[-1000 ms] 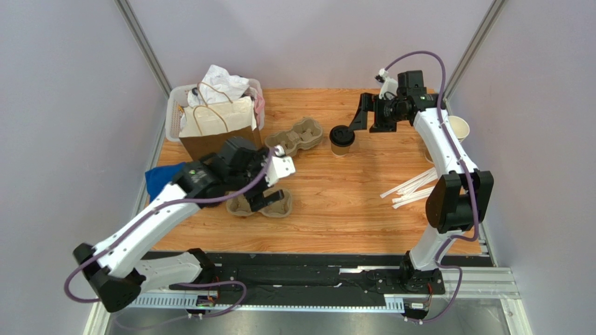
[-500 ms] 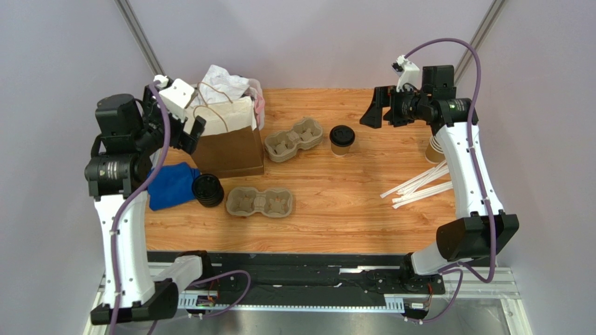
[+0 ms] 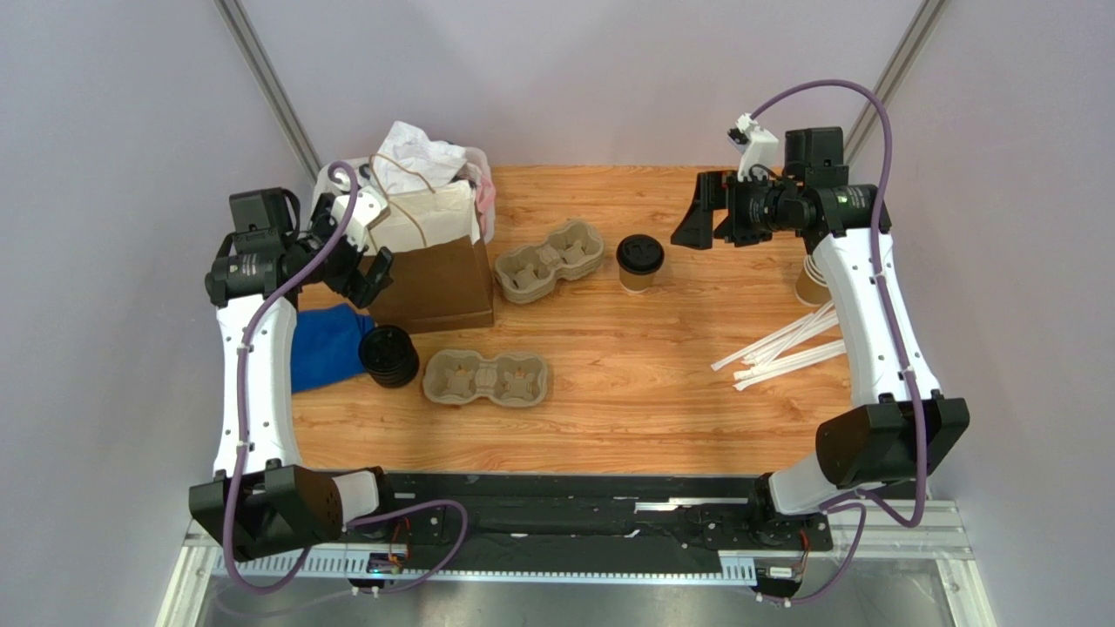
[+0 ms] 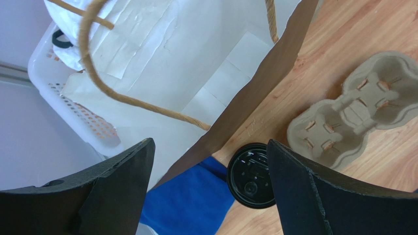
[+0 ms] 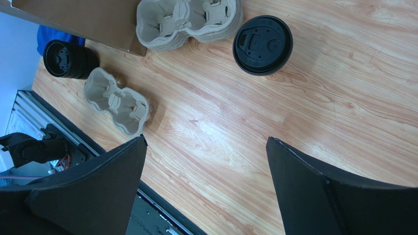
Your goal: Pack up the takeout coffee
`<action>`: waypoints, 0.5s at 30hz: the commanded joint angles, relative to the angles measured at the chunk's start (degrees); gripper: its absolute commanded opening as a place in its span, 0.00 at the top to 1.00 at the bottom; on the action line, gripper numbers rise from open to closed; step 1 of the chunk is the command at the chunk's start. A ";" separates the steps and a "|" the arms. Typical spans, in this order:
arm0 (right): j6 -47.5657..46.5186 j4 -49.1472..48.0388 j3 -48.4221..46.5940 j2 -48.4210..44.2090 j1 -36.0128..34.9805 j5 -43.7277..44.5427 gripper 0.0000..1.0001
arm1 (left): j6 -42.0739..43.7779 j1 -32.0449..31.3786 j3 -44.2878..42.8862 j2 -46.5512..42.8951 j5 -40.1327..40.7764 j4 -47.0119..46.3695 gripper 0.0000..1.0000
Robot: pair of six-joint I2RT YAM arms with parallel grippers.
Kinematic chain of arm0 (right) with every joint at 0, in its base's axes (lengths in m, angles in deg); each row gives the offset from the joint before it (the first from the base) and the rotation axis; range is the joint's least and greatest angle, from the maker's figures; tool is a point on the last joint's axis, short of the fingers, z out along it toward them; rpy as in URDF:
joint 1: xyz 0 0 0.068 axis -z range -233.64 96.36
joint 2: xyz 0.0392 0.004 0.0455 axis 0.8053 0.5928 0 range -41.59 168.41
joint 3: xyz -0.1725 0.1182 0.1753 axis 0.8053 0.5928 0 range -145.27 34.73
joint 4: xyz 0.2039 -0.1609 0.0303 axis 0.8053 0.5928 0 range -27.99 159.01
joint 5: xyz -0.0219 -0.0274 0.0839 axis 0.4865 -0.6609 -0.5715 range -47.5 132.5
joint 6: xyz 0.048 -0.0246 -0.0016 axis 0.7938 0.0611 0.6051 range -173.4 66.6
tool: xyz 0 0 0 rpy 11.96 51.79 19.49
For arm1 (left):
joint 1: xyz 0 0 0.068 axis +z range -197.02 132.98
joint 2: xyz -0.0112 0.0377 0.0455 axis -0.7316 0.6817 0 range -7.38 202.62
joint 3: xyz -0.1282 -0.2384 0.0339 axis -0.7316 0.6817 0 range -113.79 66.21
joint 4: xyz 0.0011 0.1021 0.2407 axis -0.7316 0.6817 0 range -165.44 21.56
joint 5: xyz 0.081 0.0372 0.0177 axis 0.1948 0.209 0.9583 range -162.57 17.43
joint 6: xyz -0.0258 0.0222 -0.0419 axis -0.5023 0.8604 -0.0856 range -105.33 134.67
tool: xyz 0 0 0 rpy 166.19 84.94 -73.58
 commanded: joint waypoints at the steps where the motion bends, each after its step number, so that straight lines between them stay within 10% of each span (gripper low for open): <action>1: -0.06 0.47 -1.16 0.62 0.38 -2.75 0.02 | 7.57 0.28 1.33 1.47 -4.31 -5.49 0.11; 7: -0.24 1.08 -1.78 0.98 0.64 -3.72 0.02 | 11.10 0.19 1.15 3.41 -3.69 -5.14 0.37; 15: -0.76 1.70 -1.78 0.36 1.61 -4.86 0.03 | 10.05 0.10 -1.57 1.04 -7.47 -4.43 0.99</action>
